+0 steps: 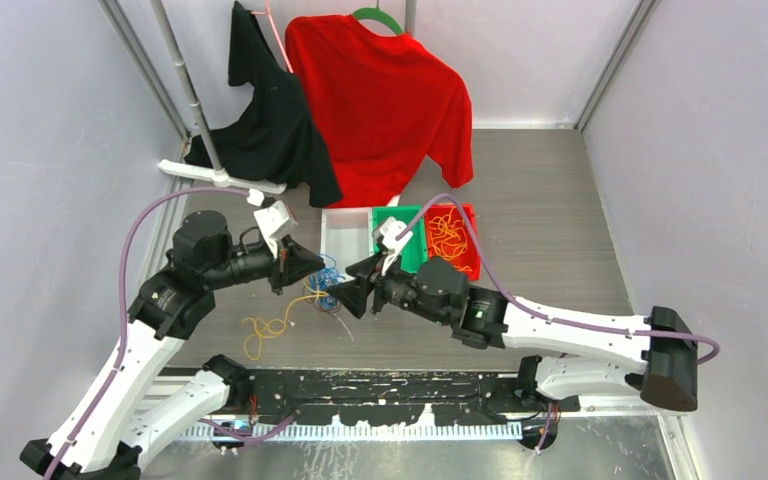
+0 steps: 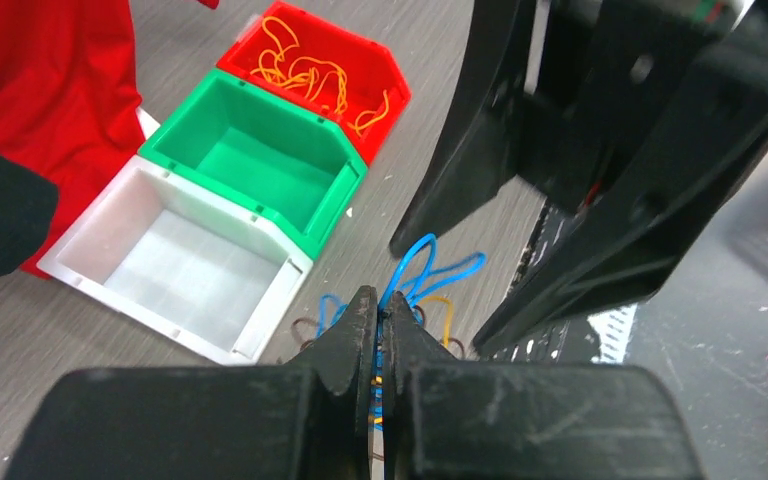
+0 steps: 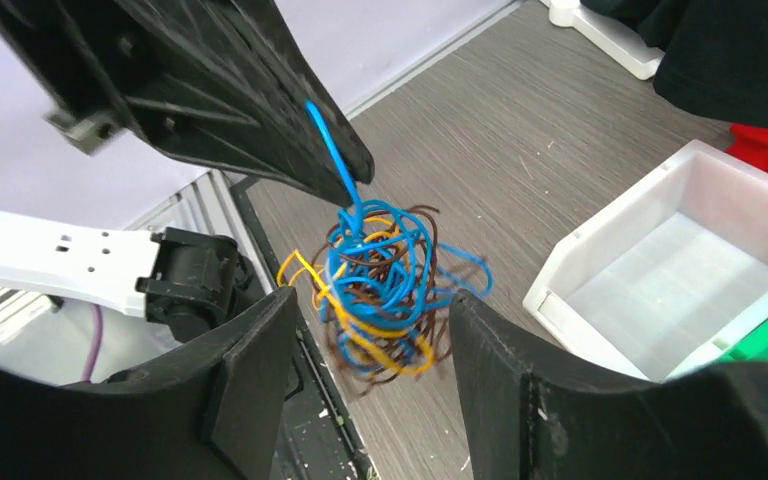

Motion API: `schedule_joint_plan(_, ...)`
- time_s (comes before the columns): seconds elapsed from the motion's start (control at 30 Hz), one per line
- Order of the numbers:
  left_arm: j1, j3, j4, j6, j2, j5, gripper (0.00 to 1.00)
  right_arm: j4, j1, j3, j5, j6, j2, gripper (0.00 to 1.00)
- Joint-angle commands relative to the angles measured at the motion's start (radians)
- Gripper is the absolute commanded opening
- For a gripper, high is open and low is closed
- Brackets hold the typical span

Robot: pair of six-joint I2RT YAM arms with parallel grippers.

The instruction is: Untangle the cables

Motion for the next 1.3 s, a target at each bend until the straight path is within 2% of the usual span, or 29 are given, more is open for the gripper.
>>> schedule_joint_plan(0.0,0.001,0.068,0.093,-0.112,-0.002,0.004,0.0,0.127,0.033,0.06,0.127,-0.065,0.069,0.62)
schedule_joint_plan(0.07,0.0,0.077,0.1,-0.139,0.0,0.003,0.0,0.156,0.054,0.076,0.187,-0.094,0.105,0.62)
schedule_joint_plan(0.2,0.001,0.094,0.108,-0.186,0.003,0.055,0.0,0.196,0.095,0.108,0.421,-0.148,0.181,0.59)
schedule_joint_plan(0.4,0.002,0.118,0.128,-0.23,0.017,0.174,0.0,0.352,0.101,0.11,0.479,-0.162,0.239,0.6)
schedule_joint_plan(0.5,0.001,0.134,0.122,-0.233,0.02,0.197,0.0,0.362,0.101,0.112,0.474,-0.155,0.252,0.52)
schedule_joint_plan(0.7,0.001,0.207,0.092,-0.2,0.027,0.208,0.0,0.368,0.101,0.016,0.492,-0.108,0.241,0.3)
schedule_joint_plan(0.8,0.001,0.264,0.07,-0.158,0.032,0.19,0.0,0.373,0.102,-0.061,0.481,-0.068,0.215,0.25)
schedule_joint_plan(0.93,0.001,0.341,0.052,-0.074,0.035,0.125,0.0,0.389,0.101,-0.173,0.479,-0.004,0.165,0.25)
schedule_joint_plan(1.17,0.001,0.389,0.082,0.106,0.028,-0.141,0.0,0.392,0.101,-0.277,0.408,0.052,0.118,0.31)
schedule_joint_plan(1.27,0.001,0.393,0.103,0.183,0.018,-0.182,0.0,0.389,0.101,-0.3,0.384,0.073,0.113,0.35)
